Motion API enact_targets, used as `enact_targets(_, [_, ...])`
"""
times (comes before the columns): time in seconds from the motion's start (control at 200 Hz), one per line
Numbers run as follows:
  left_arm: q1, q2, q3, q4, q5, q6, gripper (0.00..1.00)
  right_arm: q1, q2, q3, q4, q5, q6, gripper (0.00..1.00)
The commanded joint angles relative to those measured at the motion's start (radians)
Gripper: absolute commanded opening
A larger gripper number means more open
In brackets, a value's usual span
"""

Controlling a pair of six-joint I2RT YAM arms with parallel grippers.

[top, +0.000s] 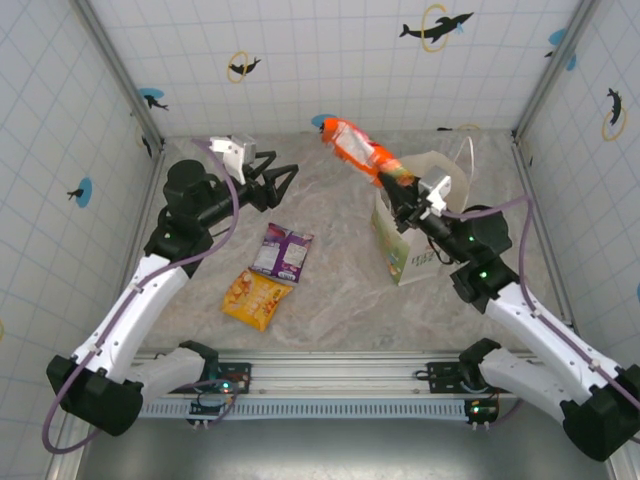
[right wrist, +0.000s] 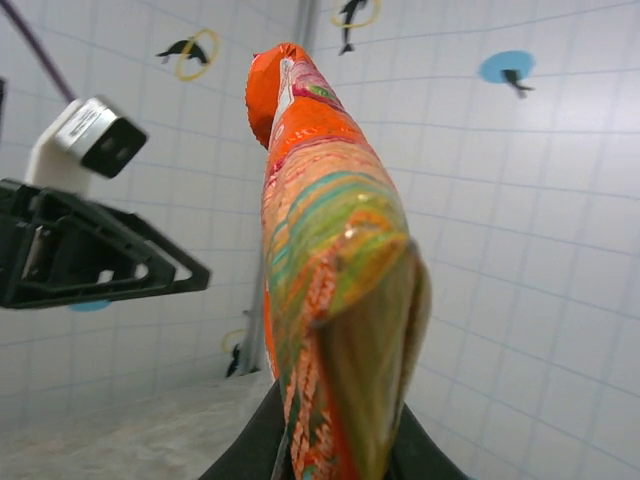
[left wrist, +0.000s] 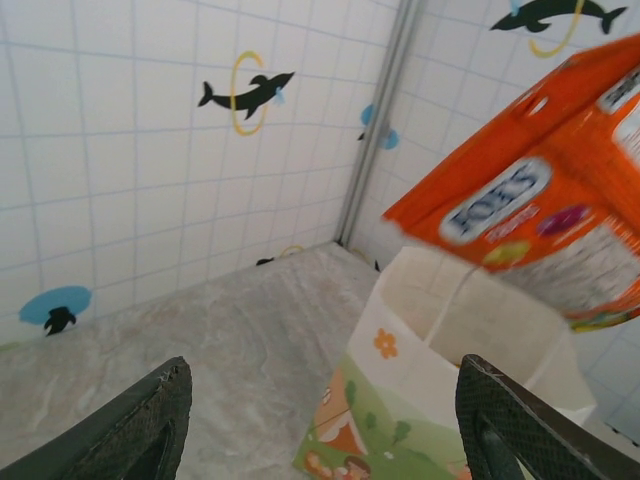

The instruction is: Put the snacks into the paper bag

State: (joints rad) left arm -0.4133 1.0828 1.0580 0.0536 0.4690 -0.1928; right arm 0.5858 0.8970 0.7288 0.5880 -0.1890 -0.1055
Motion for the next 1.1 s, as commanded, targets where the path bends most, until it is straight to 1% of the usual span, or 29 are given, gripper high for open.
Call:
enact_targets(0.0, [-0.002,0.014,-0.006,0.007,-0.081,-0.034,0.71,-0.028,-0.061,0.018,-0.019,0.142,0.002,0.11])
enact_targets(0.21, [-0.002,0.038,-0.012,0.018,-0.098,-0.065,0.71,-0.100,-0.147,-0.028,-0.071,0.287,0.084,0.08])
enact_targets(0.335, [-0.002,0.048,-0.012,0.015,-0.095,-0.068,0.71,-0.154,-0.179,-0.072,-0.083,0.335,0.153,0.07])
enact_targets(0.44, [-0.002,0.051,-0.013,0.008,-0.096,-0.068,0.71,-0.181,-0.182,-0.080,-0.147,0.351,0.197,0.07])
enact_targets(0.555, [-0.002,0.050,-0.016,0.002,-0.095,-0.069,0.71,-0.189,-0.175,-0.091,-0.202,0.365,0.234,0.07])
enact_targets(0.811, [-0.002,0.049,-0.022,-0.006,-0.096,-0.068,0.71,-0.195,-0.166,-0.126,-0.264,0.401,0.296,0.07])
enact_targets(1.096, [-0.002,0.054,-0.027,-0.008,-0.090,-0.068,0.70,-0.200,-0.172,-0.149,-0.295,0.422,0.316,0.09])
